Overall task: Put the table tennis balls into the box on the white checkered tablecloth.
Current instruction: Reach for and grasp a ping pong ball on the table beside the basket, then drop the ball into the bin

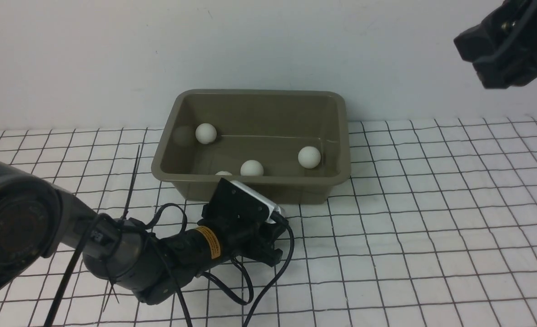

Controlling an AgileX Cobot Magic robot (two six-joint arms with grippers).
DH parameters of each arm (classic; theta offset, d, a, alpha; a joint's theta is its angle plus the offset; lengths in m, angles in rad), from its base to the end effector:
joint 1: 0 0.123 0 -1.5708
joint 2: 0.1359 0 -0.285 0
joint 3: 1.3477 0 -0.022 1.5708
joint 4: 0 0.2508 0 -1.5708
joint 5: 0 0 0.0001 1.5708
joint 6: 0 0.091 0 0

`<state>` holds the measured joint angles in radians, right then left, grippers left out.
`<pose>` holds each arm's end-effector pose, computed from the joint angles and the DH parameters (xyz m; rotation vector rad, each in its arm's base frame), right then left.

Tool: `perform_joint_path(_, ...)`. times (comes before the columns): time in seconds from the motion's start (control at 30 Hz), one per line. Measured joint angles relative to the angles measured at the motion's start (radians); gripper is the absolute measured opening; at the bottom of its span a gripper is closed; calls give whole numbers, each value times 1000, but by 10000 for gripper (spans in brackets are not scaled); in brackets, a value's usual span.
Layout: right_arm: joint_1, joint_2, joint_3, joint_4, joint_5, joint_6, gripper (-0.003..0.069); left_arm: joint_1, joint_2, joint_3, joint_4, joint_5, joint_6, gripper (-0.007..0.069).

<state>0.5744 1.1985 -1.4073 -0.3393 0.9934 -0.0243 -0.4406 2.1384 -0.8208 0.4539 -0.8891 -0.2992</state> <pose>0.2112 0.1064 0.4399 -0.7083 2.0961 -0.1180 0.3195 -0.1849 0.0783 0.6579 1.8816 -0.6283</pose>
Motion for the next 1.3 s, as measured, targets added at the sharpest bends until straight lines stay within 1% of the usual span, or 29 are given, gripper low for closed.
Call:
perform_joint_path(0.07, 0, 0, 0, 0, 0, 0, 420, 0, -4, 0, 77, -9, -51, 346)
perform_joint_path(0.1, 0, 0, 0, 0, 0, 0, 420, 0, -10, 0, 140, -9, -89, 346)
perform_joint_path(0.2, 0, 0, 0, 0, 0, -3, 420, 0, -40, 0, 313, -8, -218, 346)
perform_joint_path(0.27, 0, 0, 0, 0, 0, -3, 420, 0, -82, 1, 449, -14, -334, 346)
perform_joint_path(0.33, 0, 0, 0, 0, 0, -3, 420, 0, -125, 1, 506, -44, -389, 346)
perform_joint_path(0.4, 0, 0, 0, 0, 0, -3, 420, 1, -174, 1, 483, -73, -403, 346)
perform_joint_path(0.47, 0, 0, 0, 5, 0, -3, 420, 19, -219, 1, 407, -80, -389, 346)
perform_joint_path(0.57, 0, 0, 0, 10, 0, -4, 420, 87, -264, 1, 236, -78, -301, 346)
perform_joint_path(0.67, 0, 0, 0, 18, 0, -5, 420, 159, -271, 1, 129, -64, -183, 346)
perform_joint_path(0.73, 0, 0, 0, 18, 0, -13, 420, 203, -272, 1, 101, -43, -95, 346)
perform_joint_path(0.8, 0, 0, 0, 18, -3, -19, 420, 237, -272, 1, 110, -32, -25, 346)
perform_joint_path(0.87, 0, 0, 0, 19, -4, -22, 420, 253, -272, 1, 136, -31, -1, 346)
perform_joint_path(0.9, 0, 0, 0, 19, -4, -22, 420, 256, -272, 1, 141, -26, 2, 346)
perform_joint_path(0.97, 0, 0, 0, 19, -4, -22, 420, 256, -272, -3, 149, 4, 1, 372)
perform_joint_path(1.1, 0, 0, 0, 22, -4, -22, 420, 256, -272, -43, 162, 82, -38, 515)
perform_joint_path(1.13, 0, 0, 0, 22, -4, -22, 420, 256, -272, -54, 162, 86, -55, 541)
perform_joint_path(1.2, 0, 0, 0, 22, -4, -24, 420, 256, -274, -62, 162, 88, -79, 557)
perform_joint_path(1.3, 0, 0, 0, 22, -6, -33, 420, 256, -310, -63, 182, 116, -176, 553)
